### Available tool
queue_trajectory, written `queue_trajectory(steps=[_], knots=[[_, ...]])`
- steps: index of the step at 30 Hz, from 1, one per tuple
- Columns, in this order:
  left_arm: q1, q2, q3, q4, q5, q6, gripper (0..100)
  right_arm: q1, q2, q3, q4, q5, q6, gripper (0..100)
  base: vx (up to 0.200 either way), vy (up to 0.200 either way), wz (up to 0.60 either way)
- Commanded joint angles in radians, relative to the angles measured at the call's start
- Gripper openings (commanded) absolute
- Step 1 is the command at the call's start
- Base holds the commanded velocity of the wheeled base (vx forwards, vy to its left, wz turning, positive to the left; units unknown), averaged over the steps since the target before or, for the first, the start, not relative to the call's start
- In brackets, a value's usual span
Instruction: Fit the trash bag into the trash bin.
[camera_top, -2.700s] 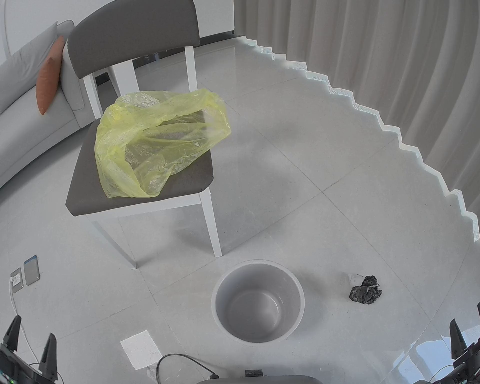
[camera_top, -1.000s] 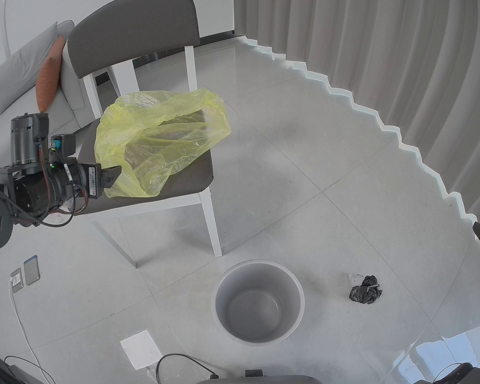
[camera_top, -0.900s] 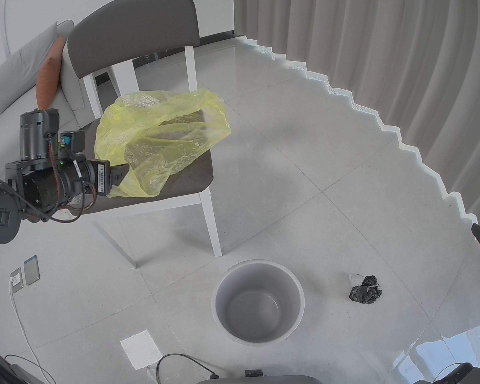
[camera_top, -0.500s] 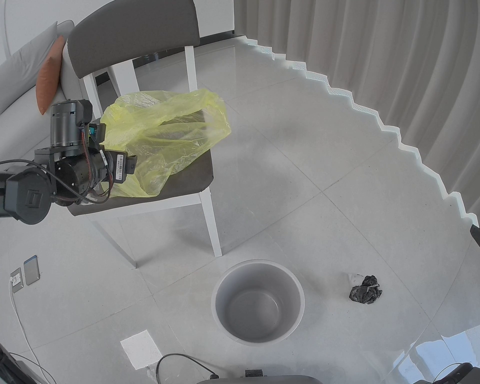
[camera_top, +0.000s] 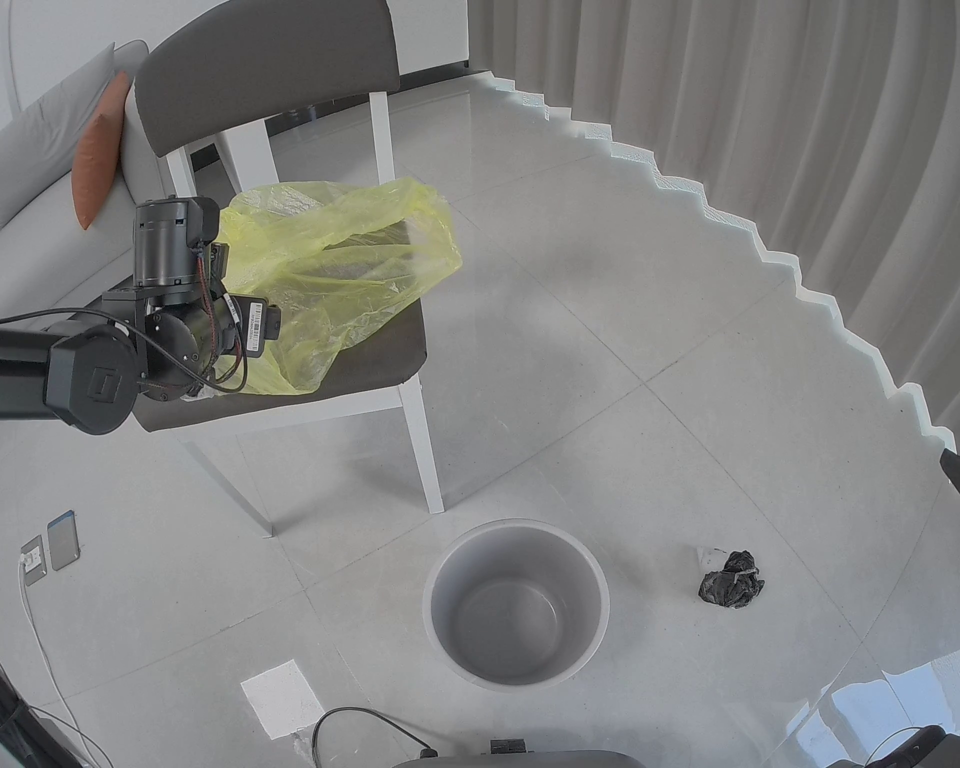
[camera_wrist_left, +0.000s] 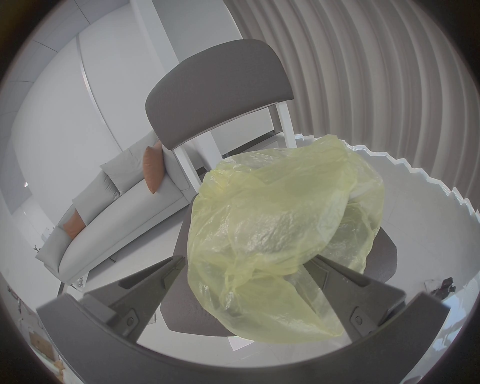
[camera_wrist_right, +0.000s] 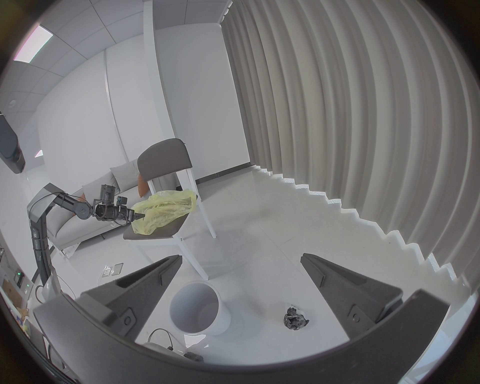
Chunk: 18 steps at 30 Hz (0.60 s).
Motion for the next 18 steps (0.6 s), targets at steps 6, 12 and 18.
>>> queue_trajectory(steps=[6, 12, 18], knots=[[0.009, -0.001, 0.000, 0.003, 0.016, 0.000, 100, -0.001, -0.002, -0.004, 0.000, 0.001, 0.000, 100, 0.000, 0.000, 0.00], [0.010, -0.002, 0.003, 0.008, 0.021, -0.001, 0, -0.001, -0.003, -0.008, 0.000, 0.001, -0.002, 100, 0.000, 0.000, 0.00], [0.018, -0.004, 0.014, 0.014, 0.024, -0.004, 0, -0.001, 0.006, -0.017, -0.017, 0.005, 0.006, 100, 0.000, 0.000, 0.00]])
